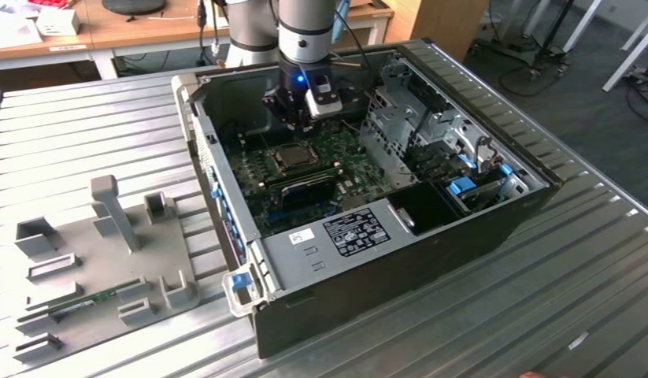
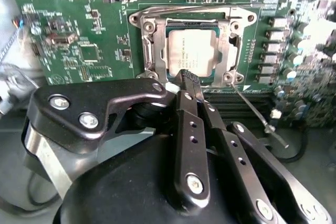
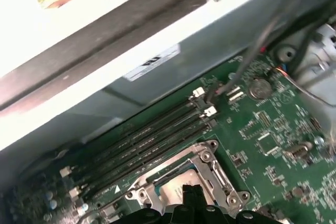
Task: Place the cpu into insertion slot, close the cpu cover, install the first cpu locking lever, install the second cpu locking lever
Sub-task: 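Close the cpu cover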
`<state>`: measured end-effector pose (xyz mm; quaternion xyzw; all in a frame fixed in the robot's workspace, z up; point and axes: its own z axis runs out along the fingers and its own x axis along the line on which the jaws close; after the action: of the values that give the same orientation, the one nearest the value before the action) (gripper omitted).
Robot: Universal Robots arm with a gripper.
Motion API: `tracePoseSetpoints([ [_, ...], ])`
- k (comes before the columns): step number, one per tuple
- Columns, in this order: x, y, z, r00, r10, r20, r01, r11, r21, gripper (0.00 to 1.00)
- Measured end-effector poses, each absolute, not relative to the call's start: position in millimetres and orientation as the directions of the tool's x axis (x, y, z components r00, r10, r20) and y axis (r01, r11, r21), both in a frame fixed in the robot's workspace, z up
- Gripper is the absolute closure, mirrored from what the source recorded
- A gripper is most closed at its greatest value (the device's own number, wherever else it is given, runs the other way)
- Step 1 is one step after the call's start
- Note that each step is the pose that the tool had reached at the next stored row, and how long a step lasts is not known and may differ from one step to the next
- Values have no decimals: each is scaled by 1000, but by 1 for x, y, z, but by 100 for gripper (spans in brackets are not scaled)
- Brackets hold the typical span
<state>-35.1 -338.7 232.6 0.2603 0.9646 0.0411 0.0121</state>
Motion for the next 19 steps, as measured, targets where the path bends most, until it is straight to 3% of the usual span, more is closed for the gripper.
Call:
tracePoseSetpoints([
  [19,-35,-339,228,-984,181,-2,180,980,86,90],
])
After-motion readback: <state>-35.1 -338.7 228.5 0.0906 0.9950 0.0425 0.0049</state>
